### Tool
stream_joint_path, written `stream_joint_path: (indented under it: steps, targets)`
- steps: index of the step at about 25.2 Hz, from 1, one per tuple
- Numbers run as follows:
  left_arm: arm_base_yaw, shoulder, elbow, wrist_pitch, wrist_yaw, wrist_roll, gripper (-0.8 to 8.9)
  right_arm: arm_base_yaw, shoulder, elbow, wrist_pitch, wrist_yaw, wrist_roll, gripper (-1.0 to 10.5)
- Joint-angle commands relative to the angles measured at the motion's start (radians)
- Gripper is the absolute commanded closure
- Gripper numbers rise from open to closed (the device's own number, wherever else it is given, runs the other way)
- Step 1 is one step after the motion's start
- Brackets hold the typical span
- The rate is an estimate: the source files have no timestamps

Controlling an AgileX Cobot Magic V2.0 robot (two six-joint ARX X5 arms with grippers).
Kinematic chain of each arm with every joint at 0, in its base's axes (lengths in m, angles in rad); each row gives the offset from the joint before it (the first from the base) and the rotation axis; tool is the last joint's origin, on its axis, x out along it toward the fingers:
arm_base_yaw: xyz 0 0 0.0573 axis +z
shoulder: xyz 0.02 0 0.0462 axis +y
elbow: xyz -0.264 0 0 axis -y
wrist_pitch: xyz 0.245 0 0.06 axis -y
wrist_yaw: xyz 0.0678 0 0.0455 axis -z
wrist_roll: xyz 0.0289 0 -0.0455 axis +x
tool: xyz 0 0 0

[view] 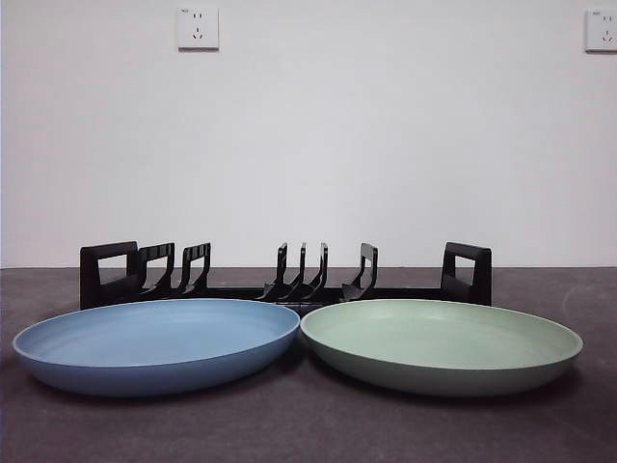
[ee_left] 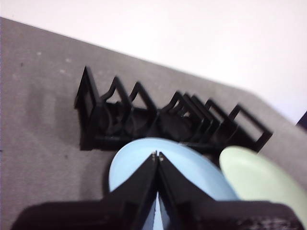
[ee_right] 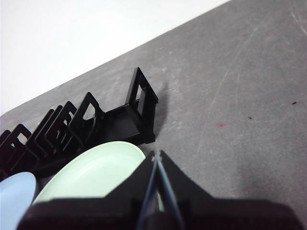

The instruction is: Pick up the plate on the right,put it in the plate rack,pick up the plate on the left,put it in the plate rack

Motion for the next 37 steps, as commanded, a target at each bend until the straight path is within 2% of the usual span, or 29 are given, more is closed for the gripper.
stream_joint_path:
  steps: [1,7,13,15,18,21,22,23,24,26,28,30,31,32,34,37]
  targets:
    - [0.002,0.015,0.028,-0.002,-0.01,-0.085,8.19,-0.002,0.037,0.039,0.009,0.002,0.016,9.6]
    - [0.002,0.137,0.141,-0.018,-0.055,-0.047,8.19,-0.002,0.228,0.137,0.009,0.001,0.005,9.6]
    - [0.002,0.356,0.288,-0.041,-0.062,0.121,8.19,-0.002,0.489,0.273,0.003,-0.011,-0.063,9.6]
    - [0.002,0.446,0.346,-0.062,-0.061,0.179,8.19,-0.003,0.587,0.329,0.0,-0.048,-0.111,9.6]
    - [0.002,0.574,0.425,-0.075,-0.061,0.22,8.2,-0.003,0.726,0.418,-0.037,-0.089,-0.16,9.6]
    - [-0.002,0.721,0.514,-0.073,-0.05,0.227,8.2,-0.003,0.894,0.534,-0.11,-0.154,-0.206,9.6]
    - [-0.005,0.763,0.54,-0.062,-0.017,0.226,8.2,-0.003,0.95,0.574,-0.137,-0.167,-0.224,9.5]
    - [-0.008,0.797,0.552,-0.019,0.024,0.199,8.17,-0.004,1.002,0.612,-0.162,-0.187,-0.241,9.5]
    - [-0.008,0.826,0.559,0.016,0.055,0.135,8.17,-0.003,1.052,0.646,-0.179,-0.205,-0.261,9.5]
    - [-0.008,0.856,0.56,0.039,0.06,0.092,8.17,-0.003,1.129,0.692,-0.182,-0.26,-0.27,9.5]
    - [-0.01,0.879,0.56,0.029,0.058,0.108,8.16,-0.003,1.194,0.724,-0.183,-0.29,-0.274,9.3]
    - [-0.022,0.897,0.56,0.006,0.051,0.157,8.11,-0.003,1.252,0.748,-0.187,-0.29,-0.277,8.0]
    - [-0.029,0.908,0.56,0.002,0.051,0.169,7.85,-0.003,1.281,0.755,-0.188,-0.29,-0.277,7.8]
    - [-0.041,0.918,0.562,0.001,0.051,0.171,6.94,-0.003,1.311,0.76,-0.19,-0.29,-0.28,7.8]
    - [-0.073,0.937,0.577,-0.008,0.045,0.172,5.81,-0.003,1.357,0.761,-0.194,-0.293,-0.296,7.8]
    - [-0.137,0.962,0.646,-0.064,0.014,0.24,5.78,-0.003,1.415,0.761,-0.198,-0.345,-0.311,7.8]
